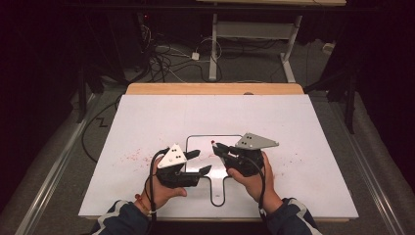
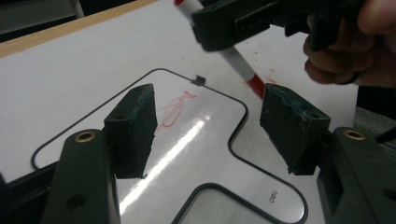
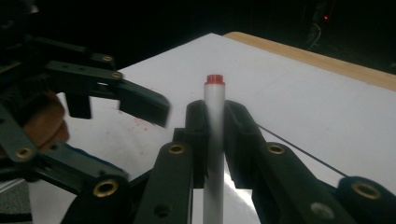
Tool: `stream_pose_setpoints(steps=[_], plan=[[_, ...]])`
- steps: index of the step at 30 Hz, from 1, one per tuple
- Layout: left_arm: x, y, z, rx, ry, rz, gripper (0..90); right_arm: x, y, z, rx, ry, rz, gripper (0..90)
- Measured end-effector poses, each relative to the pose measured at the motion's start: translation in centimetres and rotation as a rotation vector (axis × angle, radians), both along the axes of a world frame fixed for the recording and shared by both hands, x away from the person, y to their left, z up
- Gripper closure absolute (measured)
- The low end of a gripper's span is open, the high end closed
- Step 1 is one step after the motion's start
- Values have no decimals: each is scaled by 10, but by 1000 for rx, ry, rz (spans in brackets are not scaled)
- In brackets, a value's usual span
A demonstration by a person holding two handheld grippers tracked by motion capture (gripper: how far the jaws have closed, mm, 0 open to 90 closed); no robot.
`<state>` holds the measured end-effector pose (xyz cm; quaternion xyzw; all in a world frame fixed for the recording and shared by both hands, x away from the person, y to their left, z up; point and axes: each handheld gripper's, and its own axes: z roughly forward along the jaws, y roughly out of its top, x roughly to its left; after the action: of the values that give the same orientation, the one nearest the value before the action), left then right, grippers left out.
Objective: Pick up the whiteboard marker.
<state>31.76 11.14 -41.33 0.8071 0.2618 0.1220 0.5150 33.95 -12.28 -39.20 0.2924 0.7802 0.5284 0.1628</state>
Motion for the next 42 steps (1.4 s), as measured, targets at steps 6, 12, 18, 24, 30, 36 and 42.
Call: stream_pose_setpoints(steps=[6, 12, 18, 24, 30, 36, 42], plan=[[5, -16, -3, -43, 48, -24, 363, -6, 8, -1, 10, -18, 27, 811], [12, -21, -11, -108, 86, -30, 456, -10, 13, -5, 29, -31, 35, 810], [10, -27, -14, -170, 87, 12, 564, -13, 13, -5, 22, -46, 33, 810], [12, -19, -13, -34, 34, -22, 718, -16, 16, -6, 13, -71, 36, 809], [12, -13, -11, 17, -7, -34, 782, -20, 14, -6, 23, -76, 37, 809], [11, -12, -11, 70, -42, -25, 784, -20, 16, -7, 9, -83, 40, 798], [13, -8, -10, 72, -47, -12, 785, -23, 18, -8, -14, -92, 43, 735]])
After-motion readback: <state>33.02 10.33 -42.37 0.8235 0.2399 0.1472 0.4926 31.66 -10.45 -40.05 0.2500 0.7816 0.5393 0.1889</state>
